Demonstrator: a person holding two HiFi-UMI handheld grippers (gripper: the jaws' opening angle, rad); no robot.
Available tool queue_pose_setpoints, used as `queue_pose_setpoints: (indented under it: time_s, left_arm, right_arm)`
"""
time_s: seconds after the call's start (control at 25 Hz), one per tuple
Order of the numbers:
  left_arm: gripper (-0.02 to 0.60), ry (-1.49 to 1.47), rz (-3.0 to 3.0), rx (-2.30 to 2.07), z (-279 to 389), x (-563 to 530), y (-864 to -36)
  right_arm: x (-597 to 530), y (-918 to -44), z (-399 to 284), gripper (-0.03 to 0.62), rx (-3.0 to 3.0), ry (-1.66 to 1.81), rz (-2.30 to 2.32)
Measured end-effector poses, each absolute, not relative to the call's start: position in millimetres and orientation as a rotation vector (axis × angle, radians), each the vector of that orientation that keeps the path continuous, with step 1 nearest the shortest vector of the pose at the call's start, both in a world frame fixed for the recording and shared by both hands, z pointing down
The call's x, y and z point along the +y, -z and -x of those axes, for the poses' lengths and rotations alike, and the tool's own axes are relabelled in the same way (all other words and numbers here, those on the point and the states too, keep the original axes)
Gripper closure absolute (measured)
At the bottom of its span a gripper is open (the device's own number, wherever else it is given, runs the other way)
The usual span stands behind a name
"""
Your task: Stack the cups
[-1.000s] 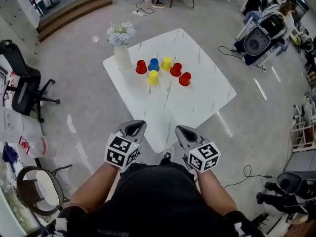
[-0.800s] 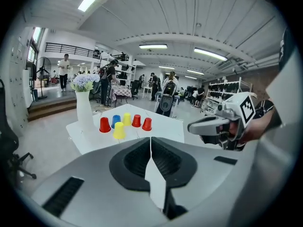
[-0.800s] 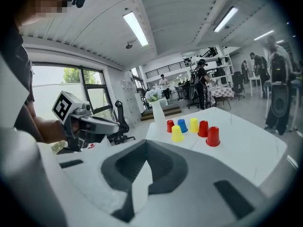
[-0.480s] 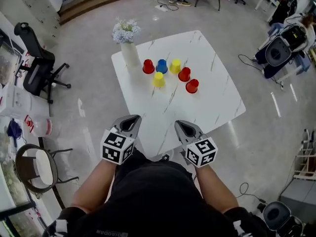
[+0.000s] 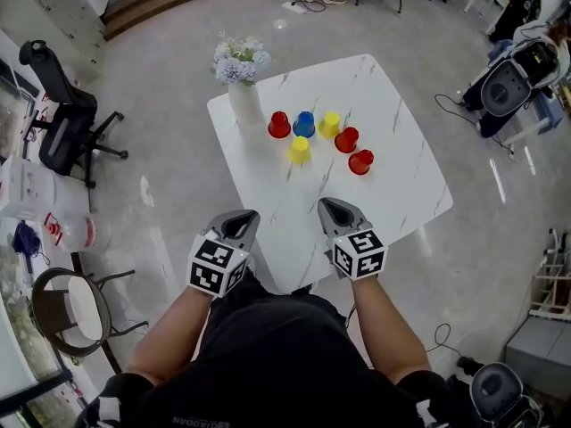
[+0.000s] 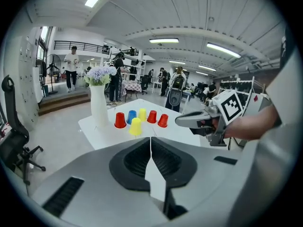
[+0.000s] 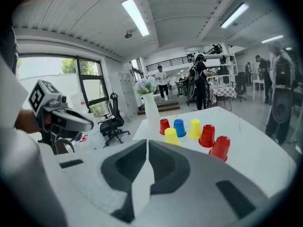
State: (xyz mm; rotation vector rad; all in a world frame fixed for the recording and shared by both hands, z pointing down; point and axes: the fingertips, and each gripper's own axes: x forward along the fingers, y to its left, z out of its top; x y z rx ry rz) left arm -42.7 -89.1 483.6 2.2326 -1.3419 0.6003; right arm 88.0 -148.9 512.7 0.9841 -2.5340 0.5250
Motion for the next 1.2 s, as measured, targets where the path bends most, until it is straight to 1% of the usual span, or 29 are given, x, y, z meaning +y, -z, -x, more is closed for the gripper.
queue_pose_setpoints:
  time_s: [0.2, 0.36, 0.48, 0.6, 0.64, 1.04, 1.08, 1.12, 1.2]
  left_arm:
    - [0.572, -0.614, -2.203, -1.322, 73.9, -95.2, -503.1]
    - [0.572, -0.614, -2.166, -1.282, 88.9, -87.1, -519.1]
    - [0.572, -0.612, -2.146, -1.271, 102.5, -84.3, -525.3]
    - [0.572, -0.603, -2.139, -1.265, 112.0, -81.7, -527.6]
    - [0.572, -0.602, -2.136, -1.267, 115.1, -80.7, -528.0]
    - [0.572, -0.612, -2.104, -1.288, 139.7, -71.7, -526.9]
    - [0.572, -0.613, -2.104, -1.286, 140.6, -72.0, -527.3]
    - [0.572, -0.614, -2.105, -1.284, 141.0, -72.7, -527.8]
    - [0.572, -0.618, -2.113, -1.276, 140.0, -75.0, -528.7]
  right_arm:
    - [-191.5, -550.2, -57.0, 0.579, -2.427, -0.461, -1.015]
    - [-225.2, -572.1, -47.0, 0.547, -2.356, -0.509, -1.053]
    - [-261.0, -579.3, -37.7, 0.488, -2.302, -0.492, -1.08]
    - [-290.5, -589.8, -27.5, 0.373, -2.25, -0.483, -1.079]
    - [-297.1, -594.9, -23.6, 0.355, -2.231, -0.477, -1.068]
    - [-320.7, -622.2, -9.5, 0.349, -2.121, -0.408, -1.065]
    - [-320.1, -622.4, -10.6, 0.352, -2.118, -0.414, -1.07]
    - [-318.7, -621.3, -11.4, 0.378, -2.121, -0.424, -1.076]
    - [-313.6, -616.0, -13.3, 0.385, -2.143, -0.432, -1.09]
